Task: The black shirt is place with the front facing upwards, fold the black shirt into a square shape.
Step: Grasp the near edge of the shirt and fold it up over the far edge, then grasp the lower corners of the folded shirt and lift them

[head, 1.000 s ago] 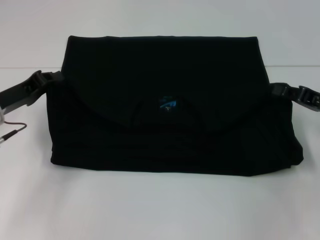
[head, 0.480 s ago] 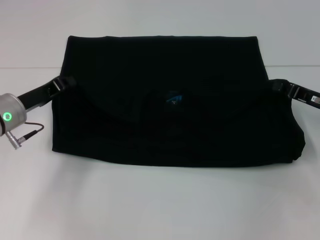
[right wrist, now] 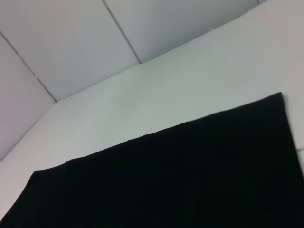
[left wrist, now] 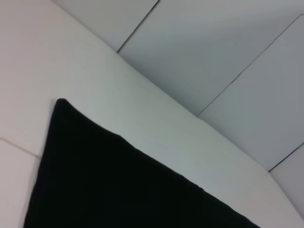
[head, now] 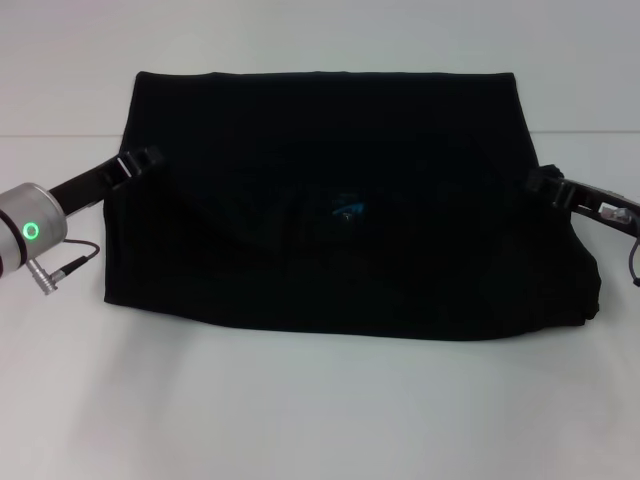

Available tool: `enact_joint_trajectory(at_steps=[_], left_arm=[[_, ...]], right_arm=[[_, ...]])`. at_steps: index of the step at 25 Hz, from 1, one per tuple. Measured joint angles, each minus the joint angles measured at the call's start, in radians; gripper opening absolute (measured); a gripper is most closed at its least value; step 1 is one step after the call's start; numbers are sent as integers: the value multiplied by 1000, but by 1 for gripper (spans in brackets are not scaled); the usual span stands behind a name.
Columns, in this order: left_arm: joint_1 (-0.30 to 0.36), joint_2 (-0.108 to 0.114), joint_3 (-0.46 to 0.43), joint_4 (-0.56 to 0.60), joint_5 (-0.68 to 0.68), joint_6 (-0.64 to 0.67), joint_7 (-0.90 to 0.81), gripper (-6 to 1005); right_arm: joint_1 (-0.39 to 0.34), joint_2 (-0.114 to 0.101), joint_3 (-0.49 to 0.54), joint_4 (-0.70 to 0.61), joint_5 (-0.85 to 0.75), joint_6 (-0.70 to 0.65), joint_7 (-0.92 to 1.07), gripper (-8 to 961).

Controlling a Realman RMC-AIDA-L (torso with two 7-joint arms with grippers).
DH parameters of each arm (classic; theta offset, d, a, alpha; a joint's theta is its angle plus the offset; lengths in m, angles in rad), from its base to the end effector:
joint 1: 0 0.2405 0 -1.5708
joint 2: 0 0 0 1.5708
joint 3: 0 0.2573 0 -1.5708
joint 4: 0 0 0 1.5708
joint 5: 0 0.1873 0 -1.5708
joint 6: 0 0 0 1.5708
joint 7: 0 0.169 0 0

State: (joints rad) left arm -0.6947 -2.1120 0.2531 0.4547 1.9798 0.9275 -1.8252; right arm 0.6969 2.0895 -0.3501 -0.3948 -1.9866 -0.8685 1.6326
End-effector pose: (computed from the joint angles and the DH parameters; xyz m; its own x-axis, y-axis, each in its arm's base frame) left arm -0.2840 0.4186 0.0007 0.1226 0.5147 0.8485 0.9887 -0.1373 -0.0596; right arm 0.2894 0.4163 -0.0140 0.3579 -0.5413 -0.7609 -0.9328 -0.2430 -0.2660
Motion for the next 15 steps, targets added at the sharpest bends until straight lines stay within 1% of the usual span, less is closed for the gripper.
enact_joint_trajectory(at_steps=[3, 6, 10, 12, 15], left_arm=[[3, -2, 0, 2, -11, 1, 5, 43], [11, 0, -2, 2, -16, 8, -2, 164], [34, 13, -4, 3, -23, 45, -15, 312], [50, 25, -3, 3, -23, 71, -40, 378], [77, 49, 1, 3, -21, 128, -83, 491]], right_arm=[[-6, 0, 0, 9, 21, -12, -26, 78], [-20, -2, 2, 9, 36, -26, -25, 264], [-47, -12, 10, -1, 41, -69, -18, 425], [-63, -17, 11, -2, 49, -86, -12, 506], [-93, -21, 11, -4, 68, -131, -20, 631]])
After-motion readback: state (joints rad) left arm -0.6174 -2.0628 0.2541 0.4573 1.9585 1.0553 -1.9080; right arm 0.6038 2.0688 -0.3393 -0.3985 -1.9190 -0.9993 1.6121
